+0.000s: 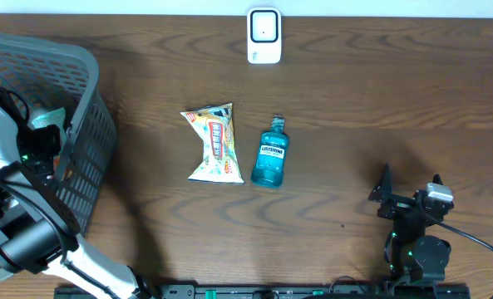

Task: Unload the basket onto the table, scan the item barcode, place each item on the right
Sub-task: 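Reach into the basket and grasp the orange Kleenex pack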

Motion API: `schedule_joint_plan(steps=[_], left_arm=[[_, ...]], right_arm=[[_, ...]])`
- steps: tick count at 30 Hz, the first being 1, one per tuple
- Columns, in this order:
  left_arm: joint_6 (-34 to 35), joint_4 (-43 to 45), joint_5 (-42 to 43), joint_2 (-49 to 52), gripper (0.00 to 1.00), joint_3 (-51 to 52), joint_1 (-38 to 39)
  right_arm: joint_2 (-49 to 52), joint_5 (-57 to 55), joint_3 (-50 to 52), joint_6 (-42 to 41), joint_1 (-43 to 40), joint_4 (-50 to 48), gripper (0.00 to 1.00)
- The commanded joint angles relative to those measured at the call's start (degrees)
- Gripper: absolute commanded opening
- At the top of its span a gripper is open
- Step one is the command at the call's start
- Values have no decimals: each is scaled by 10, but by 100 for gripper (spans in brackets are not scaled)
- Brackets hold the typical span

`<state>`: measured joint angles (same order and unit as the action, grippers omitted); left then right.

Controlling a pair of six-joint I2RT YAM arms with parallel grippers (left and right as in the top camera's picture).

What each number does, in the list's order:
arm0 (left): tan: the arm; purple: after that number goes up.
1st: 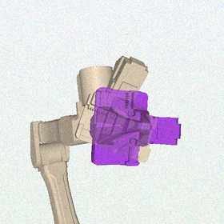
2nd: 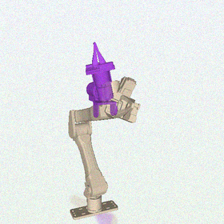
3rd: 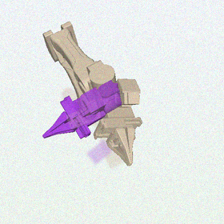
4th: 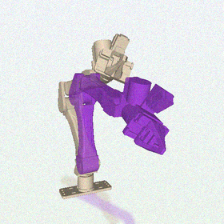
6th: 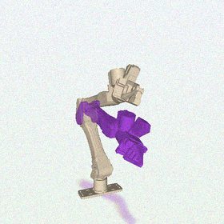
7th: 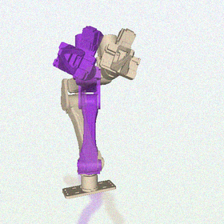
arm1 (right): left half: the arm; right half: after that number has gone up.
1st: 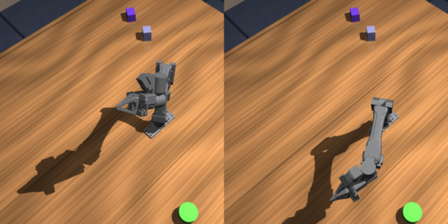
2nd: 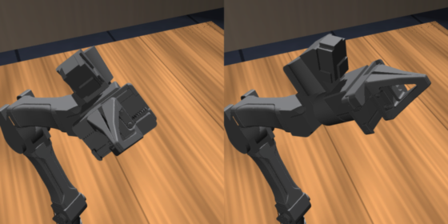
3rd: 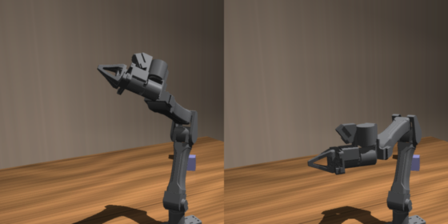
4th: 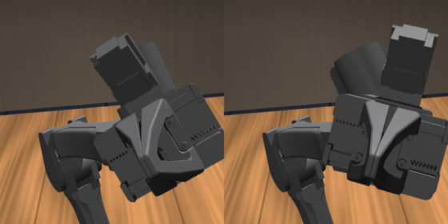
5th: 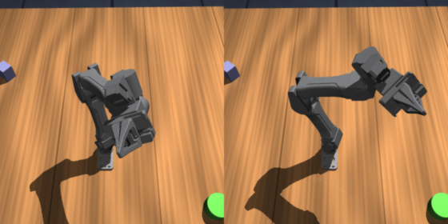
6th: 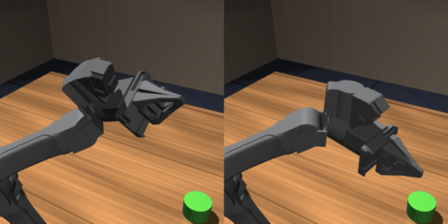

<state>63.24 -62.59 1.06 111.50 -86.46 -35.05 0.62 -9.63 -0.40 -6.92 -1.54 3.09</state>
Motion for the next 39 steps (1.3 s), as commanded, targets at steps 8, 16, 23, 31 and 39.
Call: schedule_joint_plan(steps=[8, 16, 23, 31, 39], left_arm=[[-20, 66, -56, 6, 98, 40, -1], [-21, 107, -63, 6, 98, 73, -1], [-21, 127, -63, 6, 98, 109, -1], [-46, 118, -62, -2, 55, 109, -1], [-111, 113, -62, -92, 51, 56, -8]], right_arm=[[-2, 2, 1, 8, 5, 2, 99], [-2, 2, 1, 8, 5, 2, 99], [-2, 2, 1, 8, 5, 2, 99], [-2, 2, 1, 8, 5, 2, 99], [-2, 2, 1, 8, 5, 2, 99]])
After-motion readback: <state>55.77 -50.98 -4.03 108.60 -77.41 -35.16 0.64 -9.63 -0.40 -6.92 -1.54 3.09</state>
